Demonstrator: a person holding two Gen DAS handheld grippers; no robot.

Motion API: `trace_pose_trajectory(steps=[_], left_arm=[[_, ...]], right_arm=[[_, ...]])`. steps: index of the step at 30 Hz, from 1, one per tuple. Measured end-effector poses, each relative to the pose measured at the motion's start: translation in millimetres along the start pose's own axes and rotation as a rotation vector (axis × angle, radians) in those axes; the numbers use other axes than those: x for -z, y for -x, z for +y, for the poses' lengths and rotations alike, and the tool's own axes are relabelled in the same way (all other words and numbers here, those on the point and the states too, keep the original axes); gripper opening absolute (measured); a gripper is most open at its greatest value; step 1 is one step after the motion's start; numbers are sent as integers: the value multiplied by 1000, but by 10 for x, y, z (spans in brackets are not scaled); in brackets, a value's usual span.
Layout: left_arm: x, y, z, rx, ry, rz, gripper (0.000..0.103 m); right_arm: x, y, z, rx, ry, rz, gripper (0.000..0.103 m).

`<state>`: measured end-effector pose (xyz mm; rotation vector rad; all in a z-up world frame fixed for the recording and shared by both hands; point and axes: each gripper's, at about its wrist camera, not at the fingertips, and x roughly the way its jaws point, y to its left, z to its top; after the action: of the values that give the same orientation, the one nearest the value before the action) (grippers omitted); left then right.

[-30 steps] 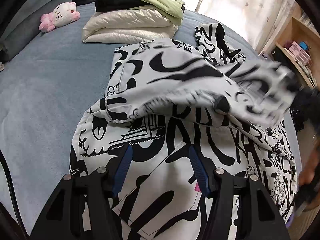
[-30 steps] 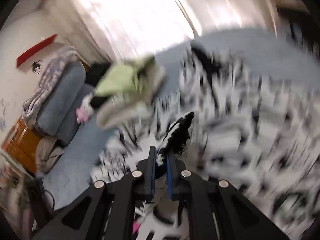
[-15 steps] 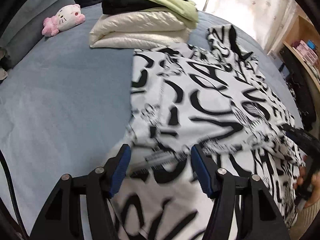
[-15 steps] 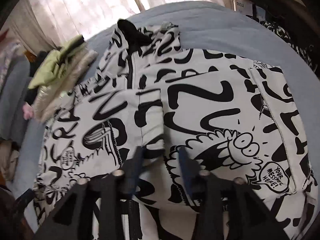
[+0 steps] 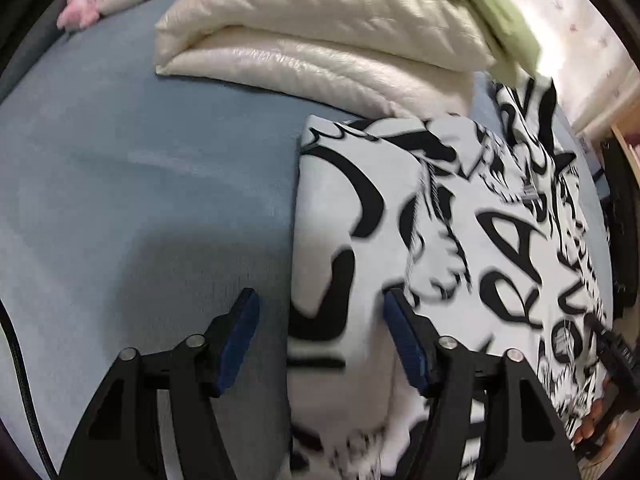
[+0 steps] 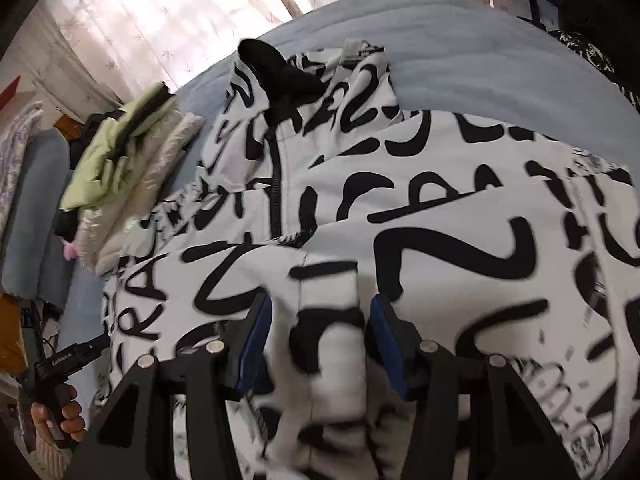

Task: Fold large clothes
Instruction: 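Release the sleeve and flatten the folded hoodie side with the left gripper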

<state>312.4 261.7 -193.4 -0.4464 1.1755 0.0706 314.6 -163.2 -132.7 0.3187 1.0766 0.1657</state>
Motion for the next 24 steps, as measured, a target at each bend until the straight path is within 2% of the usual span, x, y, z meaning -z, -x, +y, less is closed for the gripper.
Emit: trace_pose_trajectory(steps=[2, 3, 4, 6, 7, 8, 11, 13, 14, 15, 17, 18, 21, 24], left_arm=[[-54, -76, 22, 16, 23, -13, 73], [-71, -100, 23, 16, 28, -20, 73], [-95, -120, -8, 9, 21, -36, 72], [-111, -95, -91, 2, -14, -89, 24], [-131, -82, -167, -21, -41, -116, 8], [-118, -62, -216, -43, -45, -135, 8], [-66, -27, -358, -121, -61, -265, 6], [-24, -52, -385, -161, -64, -322, 6], [1, -104, -420, -198, -78, -356, 6], [8, -141, -440, -217, -86, -363, 6], [2, -214, -492, -248, -107, -353, 6], [-7, -211, -521, -260, -116, -349, 6], [-35, -158, -573, -270, -153, -300, 15], [54, 84, -569, -247, -150, -287, 17]], right_arm=[[11, -114, -43, -40, -21, 19, 51], [28, -123, -52, -42, -20, 0, 48], [35, -121, -40, -31, -5, -20, 32], [64, -99, 70, 4, 82, -65, 18], [63, -74, 104, 10, 99, -86, 16], [71, -28, 157, 22, 123, -122, 15], [65, 129, 316, 40, 194, -259, 14], [38, 100, 369, 73, 224, -317, 14], [21, 32, 380, 101, 232, -311, 14], [8, -180, 371, 155, 236, -245, 14], [1, -430, 315, 185, 208, -142, 19], [-10, -411, 299, 185, 191, -148, 20], [-47, -288, 206, 202, 104, -111, 38], [1, -87, 155, 227, 48, -114, 41]])
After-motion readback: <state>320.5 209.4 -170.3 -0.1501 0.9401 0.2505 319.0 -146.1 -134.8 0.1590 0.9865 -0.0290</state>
